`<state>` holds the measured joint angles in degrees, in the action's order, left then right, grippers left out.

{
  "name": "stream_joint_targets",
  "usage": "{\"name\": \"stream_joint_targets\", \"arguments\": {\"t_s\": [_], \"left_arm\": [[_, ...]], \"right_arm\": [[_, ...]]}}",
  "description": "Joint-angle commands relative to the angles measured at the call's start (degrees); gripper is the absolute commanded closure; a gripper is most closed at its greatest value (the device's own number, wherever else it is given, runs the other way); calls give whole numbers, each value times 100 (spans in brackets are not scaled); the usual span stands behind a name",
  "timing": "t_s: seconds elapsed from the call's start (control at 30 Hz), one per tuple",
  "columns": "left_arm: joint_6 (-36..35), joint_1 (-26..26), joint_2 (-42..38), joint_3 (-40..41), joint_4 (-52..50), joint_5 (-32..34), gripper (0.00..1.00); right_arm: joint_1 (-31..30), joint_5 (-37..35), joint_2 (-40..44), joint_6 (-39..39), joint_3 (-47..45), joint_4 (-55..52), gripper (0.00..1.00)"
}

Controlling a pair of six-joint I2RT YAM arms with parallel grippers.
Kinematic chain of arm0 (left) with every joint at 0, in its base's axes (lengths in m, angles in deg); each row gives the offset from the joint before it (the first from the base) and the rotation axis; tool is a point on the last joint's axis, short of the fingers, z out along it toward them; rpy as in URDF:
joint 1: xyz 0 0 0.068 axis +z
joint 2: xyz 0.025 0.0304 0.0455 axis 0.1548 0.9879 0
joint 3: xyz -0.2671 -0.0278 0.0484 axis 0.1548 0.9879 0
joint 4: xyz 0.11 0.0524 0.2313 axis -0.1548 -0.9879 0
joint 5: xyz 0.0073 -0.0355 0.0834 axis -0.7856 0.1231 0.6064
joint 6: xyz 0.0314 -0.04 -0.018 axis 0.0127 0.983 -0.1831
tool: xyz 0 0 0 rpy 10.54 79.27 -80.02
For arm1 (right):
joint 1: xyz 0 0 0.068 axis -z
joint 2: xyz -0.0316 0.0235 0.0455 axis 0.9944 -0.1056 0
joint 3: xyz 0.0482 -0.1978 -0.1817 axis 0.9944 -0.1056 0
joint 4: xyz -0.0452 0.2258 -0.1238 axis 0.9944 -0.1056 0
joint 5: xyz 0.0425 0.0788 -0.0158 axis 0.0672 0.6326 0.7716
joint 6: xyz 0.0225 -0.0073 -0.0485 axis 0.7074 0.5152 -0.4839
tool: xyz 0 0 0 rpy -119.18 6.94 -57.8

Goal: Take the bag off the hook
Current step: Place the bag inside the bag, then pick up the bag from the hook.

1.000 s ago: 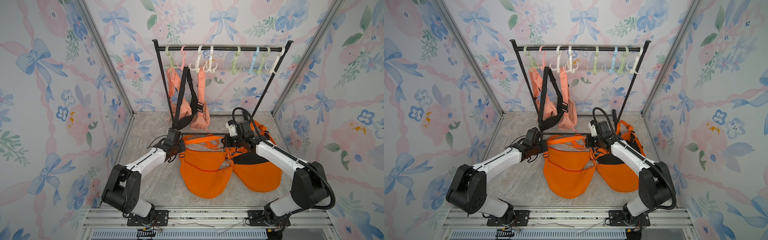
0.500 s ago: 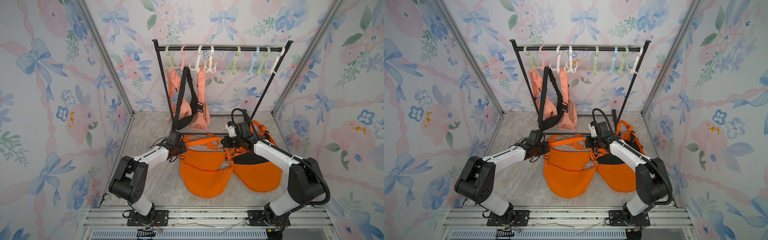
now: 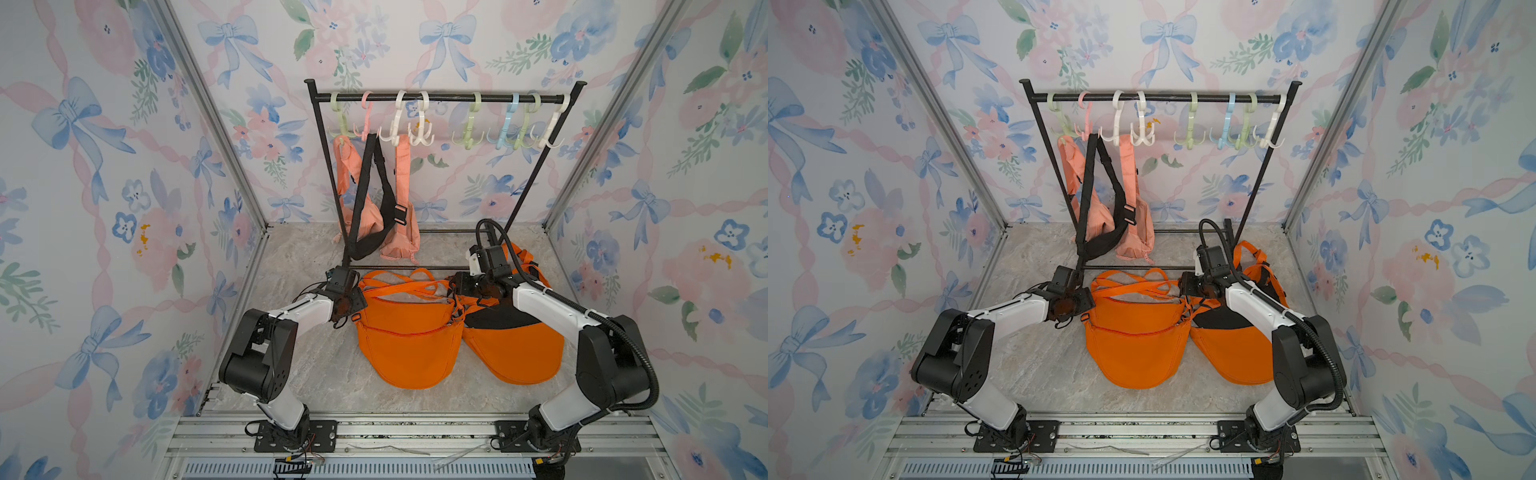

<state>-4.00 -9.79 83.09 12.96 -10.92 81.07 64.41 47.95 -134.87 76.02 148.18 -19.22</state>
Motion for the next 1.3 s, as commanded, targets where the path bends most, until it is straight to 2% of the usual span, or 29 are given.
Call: {"name": "stream_joint_targets", "arguments": {"t_s": [0.0,0.1,0.17,0.4,0.6,0.7,0.83,0.97,1.1,1.27], "left_arm": [[30,49,-194,41,-160,174,13],[122,42,-455,107,-242,344,2],[201,51,-706,184,-245,469,2],[137,-105,-1565,218,-246,1002,2],[-489,-1175,-2127,-98,-152,2743,2],[-866,-1468,-1859,-543,-143,2991,2],[-1306,-1546,-1457,-1008,288,3038,2],[-1550,-1524,-1077,-1430,1083,2779,2],[-1740,-1524,-364,-2292,1261,2463,2],[-2177,-1476,767,-3790,990,1948,24]], "right_arm": [[54,-108,251,7,-87,10,36],[55,-140,322,-7,-28,-131,22],[50,-195,403,-68,68,-297,15],[47,-583,1131,-271,178,-493,7],[43,-897,2019,-392,-29,-110,5],[33,-908,2428,-472,-276,291,4],[24,-1250,2891,-515,-564,580,1],[25,-1261,3074,-597,-724,489,3],[21,-1245,3134,-628,-947,432,3],[28,-1273,3237,-856,-1101,319,3]]}}
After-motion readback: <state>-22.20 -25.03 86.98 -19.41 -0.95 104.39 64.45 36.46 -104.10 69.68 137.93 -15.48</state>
